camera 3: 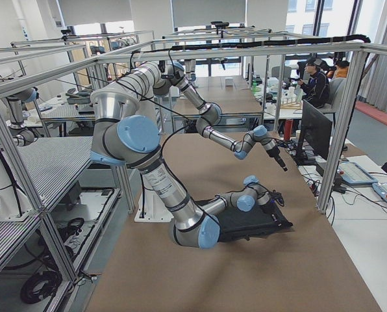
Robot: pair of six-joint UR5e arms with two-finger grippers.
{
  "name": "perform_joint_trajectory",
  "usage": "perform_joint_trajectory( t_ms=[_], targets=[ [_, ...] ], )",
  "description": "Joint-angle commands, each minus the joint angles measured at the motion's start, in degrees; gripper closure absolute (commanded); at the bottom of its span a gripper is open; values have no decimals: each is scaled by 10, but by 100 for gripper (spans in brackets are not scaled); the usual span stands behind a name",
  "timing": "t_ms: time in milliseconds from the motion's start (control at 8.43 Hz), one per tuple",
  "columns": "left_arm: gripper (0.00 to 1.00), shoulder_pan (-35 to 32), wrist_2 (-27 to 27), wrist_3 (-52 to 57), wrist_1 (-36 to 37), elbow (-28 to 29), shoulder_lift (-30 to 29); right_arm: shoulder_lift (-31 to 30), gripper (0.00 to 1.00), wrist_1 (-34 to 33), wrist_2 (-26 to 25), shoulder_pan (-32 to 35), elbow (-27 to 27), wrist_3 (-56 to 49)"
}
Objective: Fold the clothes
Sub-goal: 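Pinch the far corner of the shirt with the right gripper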
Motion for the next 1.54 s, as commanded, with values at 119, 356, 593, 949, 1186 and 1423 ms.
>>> perform_joint_trajectory(
  t_ms=[119, 356, 593, 949, 1186, 1423],
  targets=[
    [6, -1, 0, 0, 0, 1, -1, 11, 63, -2, 25, 5, 5, 25],
    [6, -1, 0, 0, 1, 1, -2, 23, 64, -4, 23, -18, 5, 67],
    [6, -1, 0, 0, 1, 2, -2, 22, 70, -7, 20, -38, 4, 78],
    [6, -1, 0, 0, 1, 6, -3, 20, 74, -7, 18, -48, -3, 89],
    [6, -3, 0, 0, 1, 6, -5, 18, 75, -8, 11, -47, -5, 82],
    [6, -3, 0, 0, 1, 6, -7, 17, 70, -7, 11, -39, -5, 56]
  ],
)
